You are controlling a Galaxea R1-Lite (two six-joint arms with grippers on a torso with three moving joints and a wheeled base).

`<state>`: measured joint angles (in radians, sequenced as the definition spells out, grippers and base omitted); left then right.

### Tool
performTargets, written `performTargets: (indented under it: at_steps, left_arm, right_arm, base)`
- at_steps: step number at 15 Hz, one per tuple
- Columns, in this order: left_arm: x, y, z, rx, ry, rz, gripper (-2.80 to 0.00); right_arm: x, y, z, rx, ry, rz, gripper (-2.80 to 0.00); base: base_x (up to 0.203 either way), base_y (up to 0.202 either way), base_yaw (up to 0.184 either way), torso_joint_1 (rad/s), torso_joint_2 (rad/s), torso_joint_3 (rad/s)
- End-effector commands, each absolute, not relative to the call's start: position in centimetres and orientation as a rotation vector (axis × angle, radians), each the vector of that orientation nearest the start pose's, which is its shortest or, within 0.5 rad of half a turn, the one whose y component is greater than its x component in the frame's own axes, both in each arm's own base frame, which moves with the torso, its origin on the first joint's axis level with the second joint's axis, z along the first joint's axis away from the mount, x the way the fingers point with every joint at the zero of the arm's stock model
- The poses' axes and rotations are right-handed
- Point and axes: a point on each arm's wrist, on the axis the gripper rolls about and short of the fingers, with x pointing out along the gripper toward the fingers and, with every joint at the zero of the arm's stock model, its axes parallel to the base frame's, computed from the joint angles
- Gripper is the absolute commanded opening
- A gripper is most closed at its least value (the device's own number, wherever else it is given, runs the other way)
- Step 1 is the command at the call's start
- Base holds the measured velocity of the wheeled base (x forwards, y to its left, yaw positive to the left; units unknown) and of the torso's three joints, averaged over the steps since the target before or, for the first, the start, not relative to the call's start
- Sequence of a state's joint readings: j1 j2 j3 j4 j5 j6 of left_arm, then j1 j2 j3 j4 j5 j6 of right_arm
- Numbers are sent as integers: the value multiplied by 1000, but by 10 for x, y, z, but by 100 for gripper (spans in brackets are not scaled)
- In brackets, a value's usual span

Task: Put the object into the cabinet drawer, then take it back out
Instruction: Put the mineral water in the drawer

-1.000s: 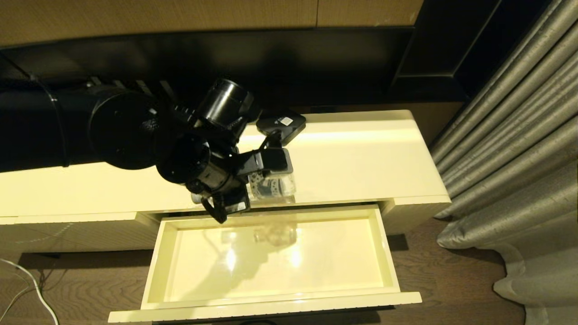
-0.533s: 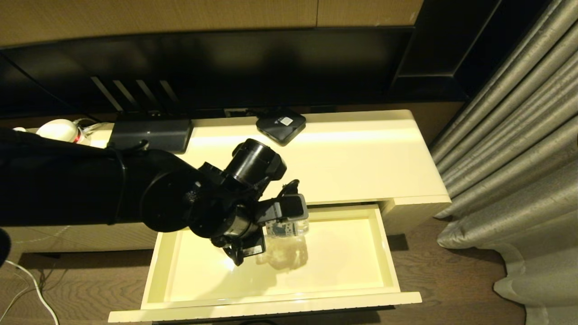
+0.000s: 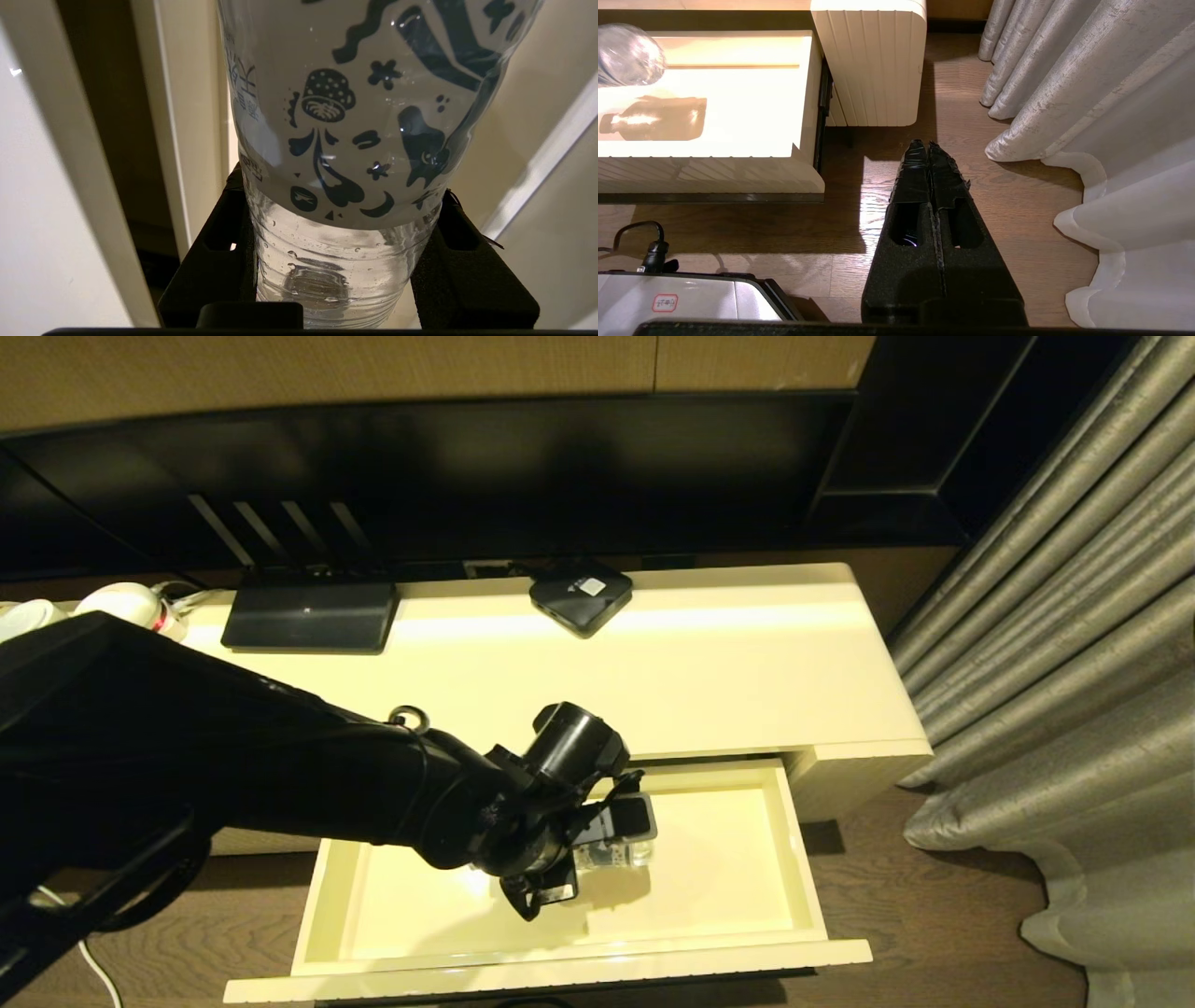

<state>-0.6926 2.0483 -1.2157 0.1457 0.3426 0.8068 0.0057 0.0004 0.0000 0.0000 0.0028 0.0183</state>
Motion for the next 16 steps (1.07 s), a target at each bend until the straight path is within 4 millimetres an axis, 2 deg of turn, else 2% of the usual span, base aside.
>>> performTargets:
  at_steps: [1,6,11,16]
  left_arm:
    - [295,-234,83,1254,739,-682,-280]
    - [303,-237,73,1274,753,-684,-280]
    - [311,-241,54,1288,778,-689,-280]
    - [319,-241,47,1292,785,-683,-280]
  right_arm:
    - [-23,0,76,18,2,9,-280]
    - [-23,0,76,18,2,9,-280]
    - [-23,0,76,18,2,9,-280]
    - [-23,0,76,18,2,9,-280]
  base:
    - [0,0,0,0,0,0]
    - [0,0,0,0,0,0]
    - [0,0,0,0,0,0]
    - [0,0,0,0,0,0]
